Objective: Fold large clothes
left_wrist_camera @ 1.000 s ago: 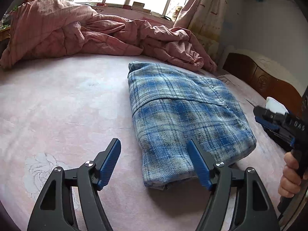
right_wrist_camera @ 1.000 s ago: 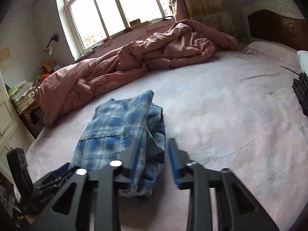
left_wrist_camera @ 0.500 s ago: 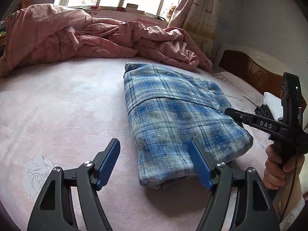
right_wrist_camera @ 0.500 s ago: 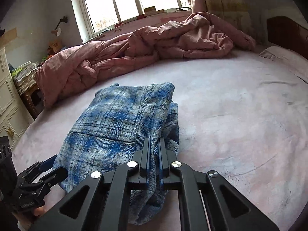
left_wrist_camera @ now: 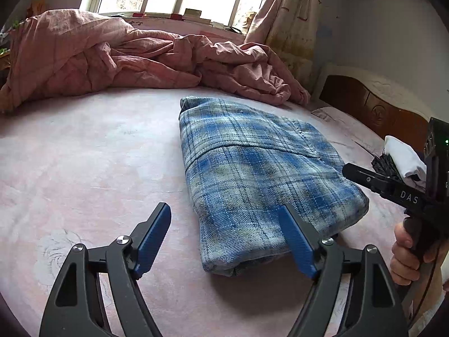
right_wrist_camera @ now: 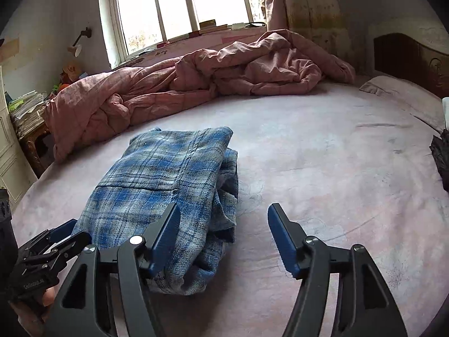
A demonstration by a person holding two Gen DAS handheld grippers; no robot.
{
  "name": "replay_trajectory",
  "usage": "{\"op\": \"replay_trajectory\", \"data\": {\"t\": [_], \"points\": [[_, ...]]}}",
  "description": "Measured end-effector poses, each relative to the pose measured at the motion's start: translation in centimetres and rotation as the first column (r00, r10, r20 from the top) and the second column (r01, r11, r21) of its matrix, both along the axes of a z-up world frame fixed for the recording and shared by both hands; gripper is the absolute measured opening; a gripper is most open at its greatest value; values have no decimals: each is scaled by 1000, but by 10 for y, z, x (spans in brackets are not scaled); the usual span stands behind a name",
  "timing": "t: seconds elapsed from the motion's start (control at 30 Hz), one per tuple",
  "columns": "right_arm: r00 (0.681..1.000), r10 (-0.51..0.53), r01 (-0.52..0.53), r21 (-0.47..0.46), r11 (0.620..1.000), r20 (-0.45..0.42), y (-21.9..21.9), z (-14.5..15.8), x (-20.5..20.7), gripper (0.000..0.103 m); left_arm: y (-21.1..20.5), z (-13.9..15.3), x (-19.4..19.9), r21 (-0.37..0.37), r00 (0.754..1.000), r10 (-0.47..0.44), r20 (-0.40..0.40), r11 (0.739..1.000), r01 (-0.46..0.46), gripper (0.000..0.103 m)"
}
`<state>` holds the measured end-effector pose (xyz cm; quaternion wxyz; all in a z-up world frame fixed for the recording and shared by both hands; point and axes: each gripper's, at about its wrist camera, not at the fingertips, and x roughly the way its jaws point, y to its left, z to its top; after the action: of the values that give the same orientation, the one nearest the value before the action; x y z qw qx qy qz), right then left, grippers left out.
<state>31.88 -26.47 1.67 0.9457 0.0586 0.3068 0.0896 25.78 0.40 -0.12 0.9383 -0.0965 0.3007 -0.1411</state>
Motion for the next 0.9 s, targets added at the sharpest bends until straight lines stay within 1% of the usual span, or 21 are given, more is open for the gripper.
{"op": "replay_trajectory", "data": {"t": [0.03, 0.07, 0.1, 0.13, 0.17, 0.2, 0.27, 0.33, 0.4, 0.47, 0.53, 0.57, 0.6, 0.63, 0.7, 0.77, 0.8, 0.83, 0.87, 0.9], "points": [[1000, 14, -14, 29, 999, -11, -2, 0, 1, 73, 0, 2, 0, -8, 1000, -11, 5, 1000, 11, 82], [999, 31, -29, 69, 997, -18, -5, -1, 1, 76, 0, 5, 1, -24, 1000, -31, 3, 999, 31, 89], [999, 42, -40, 105, 994, -21, -7, -1, 1, 76, 2, 8, 3, -47, 999, -39, -5, 998, 39, 93], [998, 50, -46, 134, 990, -24, -8, -1, 2, 76, 5, 12, 5, -76, 1000, -26, -8, 997, 25, 98], [998, 59, -54, 164, 985, -27, -8, -1, 4, 77, 8, 16, 7, -112, 1000, -15, -6, 994, 14, 100], [997, 67, -60, 185, 981, -29, -8, -1, 5, 77, 12, 19, 11, -153, 1000, -15, -15, 988, 12, 101], [996, 72, -60, 228, 972, -44, -10, -5, 11, 77, 18, 23, 23, -226, 998, -28, -56, 974, 14, 102], [995, 72, -52, 259, 965, -68, -11, -11, 17, 77, 23, 23, 37, -278, 994, -41, -100, 961, 12, 102], [993, 75, -43, 301, 952, -94, -16, -19, 23, 77, 25, 18, 55, -323, 985, -74, -156, 946, 20, 102], [986, 92, -35, 371, 928, -138, -22, -30, 33, 77, 26, 5, 71, -379, 968, -114, -222, 925, 22, 102], [973, 132, -29, 465, 885, -189, -27, -44, 44, 77, 29, -12, 85, -459, 945, -157, -287, 889, 9, 101], [965, 161, -33, 514, 857, -206, -29, -51, 50, 77, 32, -21, 89, -489, 938, -161, -307, 872, -10, 101], [960, 181, -38, 543, 839, -212, -29, -56, 54, 77, 35, -28, 92, -514, 934, -162, -318, 858, -26, 101], [955, 204, -45, 571, 820, -217, -29, -62, 59, 77, 39, -33, 93, -534, 937, -157, -313, 845, -37, 100], [944, 243, -58, 611, 790, -224, -27, -72, 67, 77, 43, -34, 93, -556, 948, -150, -280, 831, -33, 99], [932, 284, -76, 646, 760, -224, -24, -78, 74, 77, 42, -34, 94, -567, 948, -168, -271, 824, -17, 98], [929, 296, -82, 653, 753, -224, -23, -79, 76, 77, 40, -34, 96, -566, 947, -178, -269, 824, -6, 97], [925, 307, -92, 653, 751, -223, -20, -79, 77, 73, 37, -35, 97, -559, 945, -187, -269, 829, 5, 87], [921, 320, -105, 651, 752, -222, -17, -79, 78, 63, 34, -35, 99, -555, 939, -205, -275, 831, 19, 68], [919, 327, -110, 653, 749, -219, -16, -79, 78, 58, 31, -36, 99, -551, 934, -215, -286, 834, 23, 65]]}}
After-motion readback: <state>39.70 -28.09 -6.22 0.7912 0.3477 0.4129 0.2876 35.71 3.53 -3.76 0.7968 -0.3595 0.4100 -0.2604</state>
